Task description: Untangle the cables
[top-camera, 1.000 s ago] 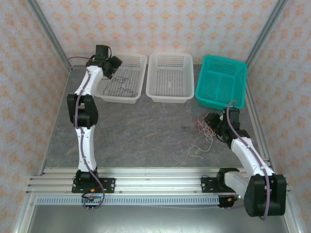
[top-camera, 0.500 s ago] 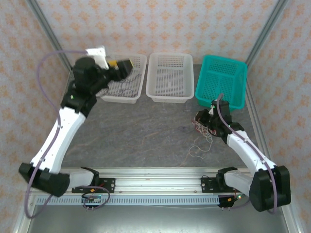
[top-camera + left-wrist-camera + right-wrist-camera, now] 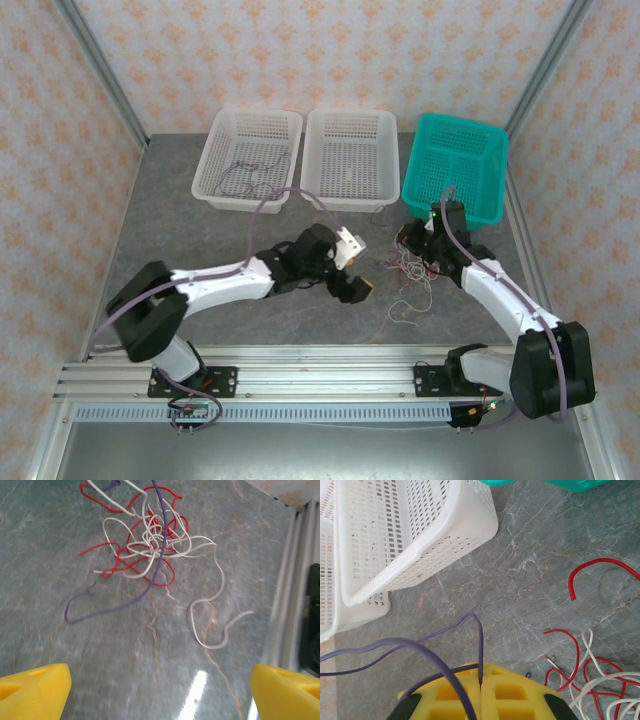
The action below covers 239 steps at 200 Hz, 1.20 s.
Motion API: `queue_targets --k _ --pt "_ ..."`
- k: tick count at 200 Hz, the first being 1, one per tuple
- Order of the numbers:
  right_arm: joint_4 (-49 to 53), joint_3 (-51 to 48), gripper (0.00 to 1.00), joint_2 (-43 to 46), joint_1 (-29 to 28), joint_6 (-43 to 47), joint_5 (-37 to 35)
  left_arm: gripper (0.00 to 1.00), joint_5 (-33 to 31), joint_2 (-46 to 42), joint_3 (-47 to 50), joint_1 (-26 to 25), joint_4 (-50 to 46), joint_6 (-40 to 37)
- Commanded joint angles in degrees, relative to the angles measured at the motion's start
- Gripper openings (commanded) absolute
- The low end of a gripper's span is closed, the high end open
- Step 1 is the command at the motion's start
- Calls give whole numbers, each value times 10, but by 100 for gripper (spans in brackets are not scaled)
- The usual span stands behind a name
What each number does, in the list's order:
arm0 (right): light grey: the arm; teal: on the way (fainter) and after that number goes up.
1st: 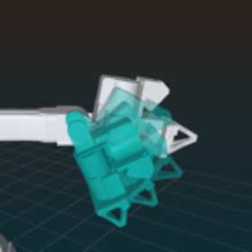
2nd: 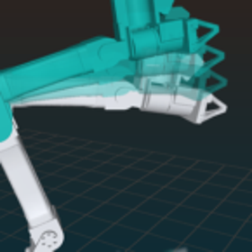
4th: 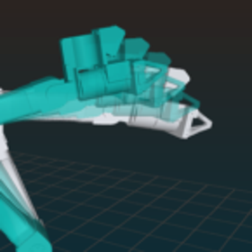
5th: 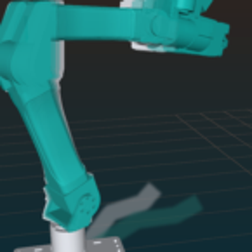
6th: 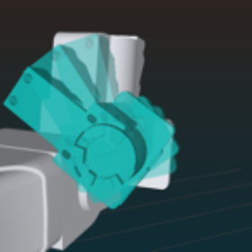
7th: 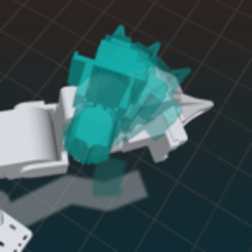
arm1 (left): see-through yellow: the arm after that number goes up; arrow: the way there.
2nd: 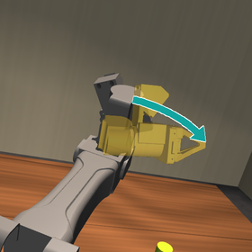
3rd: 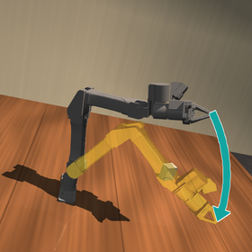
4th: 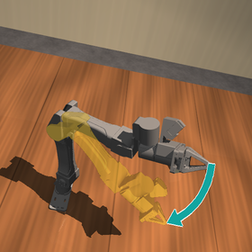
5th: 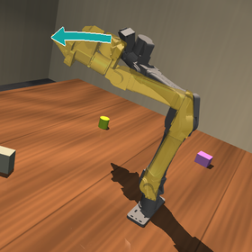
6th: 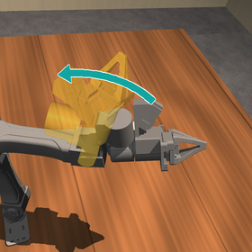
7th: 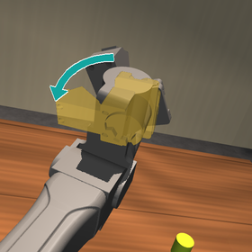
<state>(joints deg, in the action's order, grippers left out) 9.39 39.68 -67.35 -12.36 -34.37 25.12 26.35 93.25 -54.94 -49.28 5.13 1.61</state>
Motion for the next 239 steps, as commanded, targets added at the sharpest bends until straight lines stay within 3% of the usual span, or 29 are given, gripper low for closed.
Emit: queue_targets --k 1,36,59,83,106,124,138,153,179,214,239 --pt "-7 12 0 10 -3 -14 -1 94 -65 54 -65 -18 71 -43" --pt "3 14 0 15 -4 -20 -5 95 -108 135 -114 -21 137 -10" --pt "14 16 0 13 -4 -26 -6 83 -117 174 -143 -21 155 27" --pt "18 9 0 10 -4 -33 -24 50 -102 195 -163 -20 148 54" --pt "16 -2 1 8 -4 -42 -56 0 -79 179 -150 -11 152 84" --pt "18 -13 8 2 -4 -27 -97 0 -43 134 -126 6 164 132" --pt "24 -22 23 -2 -4 -7 -129 0 -15 84 -108 19 171 168" --pt "23 -35 29 -26 -4 4 -155 0 -15 28 -100 32 145 185" --pt "-11 -62 34 -59 -4 -2 -169 0 -52 -60 -109 55 63 194" --pt "-31 -67 37 -108 -4 -8 -162 0 -73 -142 -130 101 28 232" --pt "-35 -64 41 -133 -4 -9 -162 0 -92 -177 -183 159 -12 251"
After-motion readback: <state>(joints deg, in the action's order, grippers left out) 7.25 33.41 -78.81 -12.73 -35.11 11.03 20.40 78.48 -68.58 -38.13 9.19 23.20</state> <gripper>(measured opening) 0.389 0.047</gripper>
